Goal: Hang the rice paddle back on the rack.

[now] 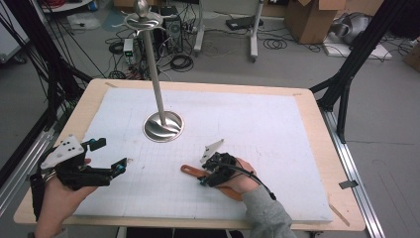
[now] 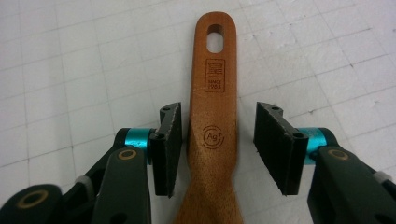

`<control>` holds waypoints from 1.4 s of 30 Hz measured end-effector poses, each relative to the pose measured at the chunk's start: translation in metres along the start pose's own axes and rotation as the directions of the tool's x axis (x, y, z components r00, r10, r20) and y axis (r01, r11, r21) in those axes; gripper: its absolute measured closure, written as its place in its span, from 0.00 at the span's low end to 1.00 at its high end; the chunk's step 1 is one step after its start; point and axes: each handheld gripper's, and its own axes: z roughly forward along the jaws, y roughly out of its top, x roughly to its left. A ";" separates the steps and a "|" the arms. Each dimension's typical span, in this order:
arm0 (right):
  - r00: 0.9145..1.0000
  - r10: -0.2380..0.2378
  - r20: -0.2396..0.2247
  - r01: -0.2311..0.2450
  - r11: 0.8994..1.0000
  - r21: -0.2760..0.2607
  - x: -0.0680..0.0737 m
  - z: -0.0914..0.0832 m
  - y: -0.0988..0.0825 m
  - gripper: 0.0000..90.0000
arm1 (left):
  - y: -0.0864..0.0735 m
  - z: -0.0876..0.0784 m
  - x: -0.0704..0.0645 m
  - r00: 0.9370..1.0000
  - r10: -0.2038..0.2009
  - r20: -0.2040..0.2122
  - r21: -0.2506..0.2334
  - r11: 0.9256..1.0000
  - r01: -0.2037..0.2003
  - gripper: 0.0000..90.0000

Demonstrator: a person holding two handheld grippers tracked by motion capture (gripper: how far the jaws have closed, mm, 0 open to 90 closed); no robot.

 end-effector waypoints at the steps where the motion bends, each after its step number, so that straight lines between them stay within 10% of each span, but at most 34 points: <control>1: 1.000 -0.002 0.001 0.002 1.000 0.000 0.000 0.000 0.000 0.59 | 0.000 0.000 0.000 1.000 0.000 0.001 0.000 1.000 0.000 0.03; 19: 0.999 0.021 0.024 -0.021 1.000 0.006 0.000 -0.004 0.001 0.71 | -0.001 0.001 0.001 1.000 -0.003 0.002 0.006 1.000 0.003 0.03; 26: 0.998 0.052 0.033 -0.049 0.995 -0.090 -0.007 -0.020 0.000 0.72 | -0.002 0.002 0.002 1.000 -0.005 0.000 0.008 1.000 0.005 0.03; 42: 0.992 0.127 0.004 -0.118 0.937 -0.327 -0.016 -0.066 -0.005 0.72 | -0.002 0.003 0.001 1.000 -0.004 -0.002 0.013 1.000 0.004 0.03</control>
